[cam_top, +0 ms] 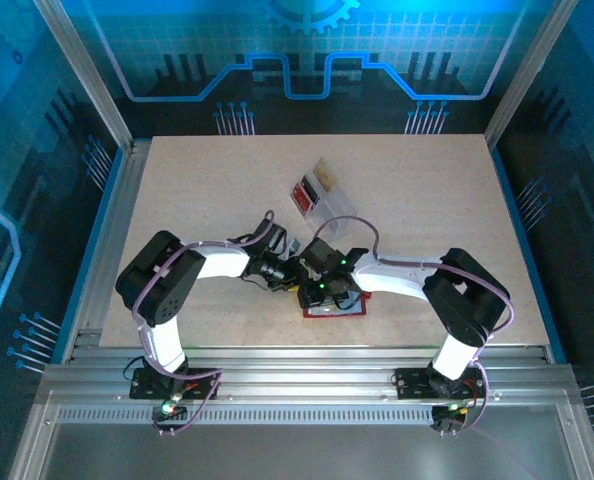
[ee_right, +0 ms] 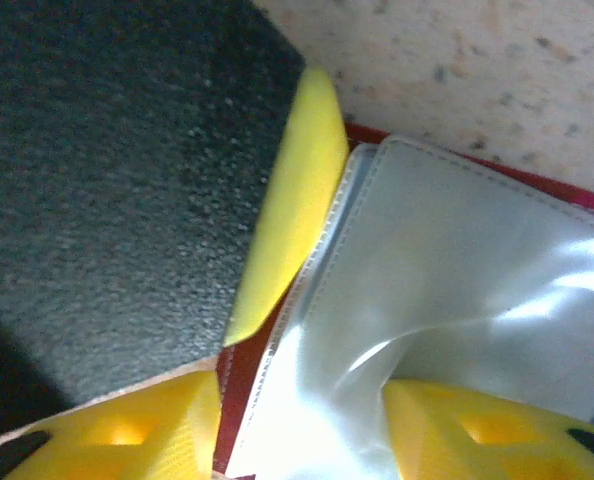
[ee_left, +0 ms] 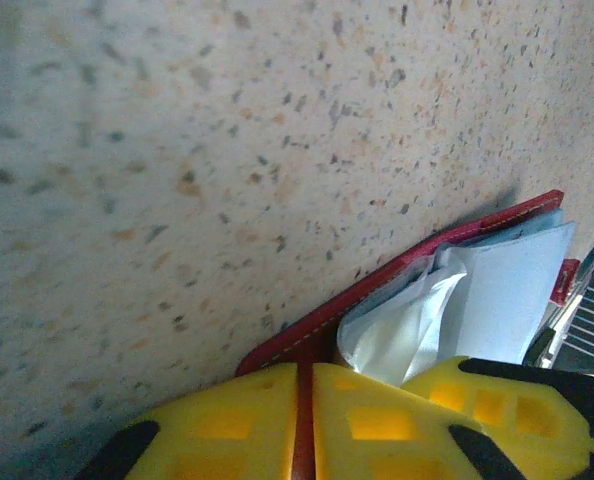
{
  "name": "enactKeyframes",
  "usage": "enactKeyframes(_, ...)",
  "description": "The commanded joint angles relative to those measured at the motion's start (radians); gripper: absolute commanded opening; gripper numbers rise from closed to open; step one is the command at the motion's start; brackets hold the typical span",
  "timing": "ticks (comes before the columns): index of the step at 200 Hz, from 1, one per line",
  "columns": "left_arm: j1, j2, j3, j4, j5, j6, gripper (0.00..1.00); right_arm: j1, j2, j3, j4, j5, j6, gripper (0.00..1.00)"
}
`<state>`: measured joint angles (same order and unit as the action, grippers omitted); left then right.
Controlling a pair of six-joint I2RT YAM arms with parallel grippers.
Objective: Put the credit cards into the card holder
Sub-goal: Flip over the card slot in the card holder.
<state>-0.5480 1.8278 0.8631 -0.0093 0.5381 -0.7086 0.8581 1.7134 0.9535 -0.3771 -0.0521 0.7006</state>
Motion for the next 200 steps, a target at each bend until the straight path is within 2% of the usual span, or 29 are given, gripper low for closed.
enactKeyframes(1,0.021,-0.011,-0.068,-0.139,-0.02,-0.012,0.16,-0.005,0.082,-0.047,0.204,-0.079,-0.02,0.56)
enactKeyframes(41,0.039,-0.101,-0.067,-0.19,-0.023,-0.009,0.27,-0.026,0.075,-0.068,0.238,-0.118,-0.027,0.68)
enactKeyframes(74,0.049,-0.168,-0.08,-0.214,-0.077,-0.034,0.35,-0.033,0.08,-0.068,0.25,-0.142,-0.035,0.72)
enactKeyframes(110,0.063,-0.203,-0.099,-0.219,-0.107,-0.037,0.39,-0.037,0.084,-0.068,0.265,-0.161,-0.037,0.76)
enactKeyframes(148,0.027,-0.154,-0.038,-0.253,-0.113,0.011,0.4,-0.037,0.08,-0.068,0.266,-0.166,-0.043,0.78)
enactKeyframes(200,-0.056,-0.068,0.073,-0.367,-0.29,0.079,0.35,-0.033,0.073,-0.063,0.261,-0.172,-0.047,0.79)
